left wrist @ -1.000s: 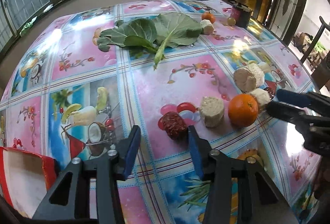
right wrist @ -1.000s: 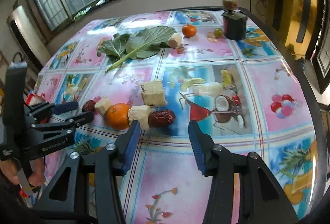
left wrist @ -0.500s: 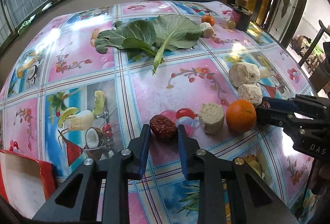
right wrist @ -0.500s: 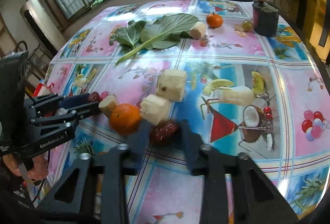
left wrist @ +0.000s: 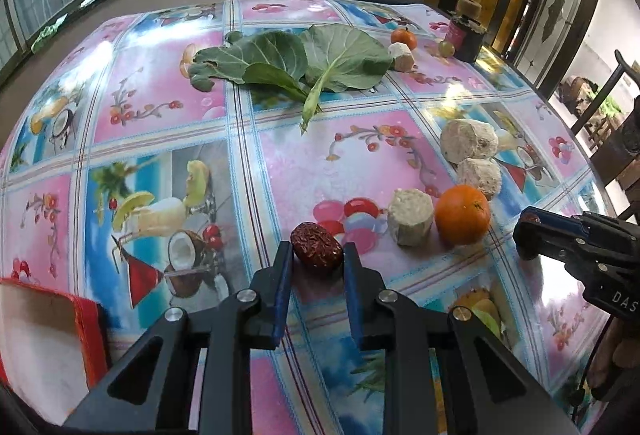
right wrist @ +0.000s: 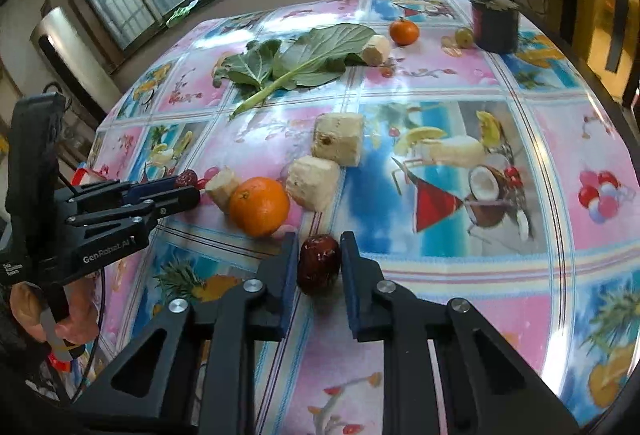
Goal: Organize fruits
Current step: 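Close left gripper on a red date while right gripper grasps another date, then carry both red dates in the grippers over the tray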
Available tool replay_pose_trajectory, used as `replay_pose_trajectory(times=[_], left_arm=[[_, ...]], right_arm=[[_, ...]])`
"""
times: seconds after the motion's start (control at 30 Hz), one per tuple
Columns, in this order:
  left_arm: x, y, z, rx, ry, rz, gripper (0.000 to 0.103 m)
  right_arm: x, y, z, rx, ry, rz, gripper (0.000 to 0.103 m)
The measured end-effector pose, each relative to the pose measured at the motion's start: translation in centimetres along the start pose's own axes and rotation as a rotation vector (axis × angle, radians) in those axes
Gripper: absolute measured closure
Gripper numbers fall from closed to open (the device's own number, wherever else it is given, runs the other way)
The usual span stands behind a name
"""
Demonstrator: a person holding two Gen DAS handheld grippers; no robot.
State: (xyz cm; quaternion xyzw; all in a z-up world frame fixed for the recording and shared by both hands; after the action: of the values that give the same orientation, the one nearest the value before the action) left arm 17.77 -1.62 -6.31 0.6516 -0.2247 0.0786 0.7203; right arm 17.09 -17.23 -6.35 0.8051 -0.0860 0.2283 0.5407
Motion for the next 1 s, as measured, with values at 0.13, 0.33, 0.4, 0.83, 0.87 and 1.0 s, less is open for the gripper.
replay_pose_trajectory(times=[0.13, 0.33, 0.4, 0.83, 0.87, 1.0], left_arm=[[-0.8, 0.6, 0.2, 0.003, 0.011, 0.007, 0.08], [-1.8, 3.9, -0.7, 0.023, 0.065, 0.05, 0.08], [-2.3, 5.5, -1.6, 0.046, 0.097, 0.069, 0.08], [-9.0, 14.6, -12.4, 0.232, 0.305, 0.137, 0.08], [-9.8, 15.1, -13.5, 0.243, 0.324, 0.137, 0.08], [-12.1, 15.8, -16.3, 0.284, 0.362, 0.126, 0.08]], right_arm=[[-0.3, 1.0, -0.2, 0.016, -0.017, 0.019, 0.081], [-0.2, 2.1, -1.8, 0.028, 0.005, 0.035, 0.081], [-0.1, 2.2, -2.6, 0.034, 0.016, 0.035, 0.081], [0.2, 1.5, -16.4, 0.153, 0.183, 0.016, 0.08], [0.3, 1.3, -17.5, 0.161, 0.194, 0.012, 0.08], [0.5, 0.1, -22.6, 0.191, 0.238, -0.011, 0.08]])
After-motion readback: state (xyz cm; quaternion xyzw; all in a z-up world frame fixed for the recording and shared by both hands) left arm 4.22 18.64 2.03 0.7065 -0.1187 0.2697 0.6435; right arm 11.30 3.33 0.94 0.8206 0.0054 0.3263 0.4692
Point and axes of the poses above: each gripper's, at about its wrist camera, not at the fingertips, and y roughly against the way its jaws point, z to its right, x to its top, the point moved 6 cm from there along -y, roughly the way its jaws point, and after that the axes turned 7 degrees about -z, right-handed, at the moved point
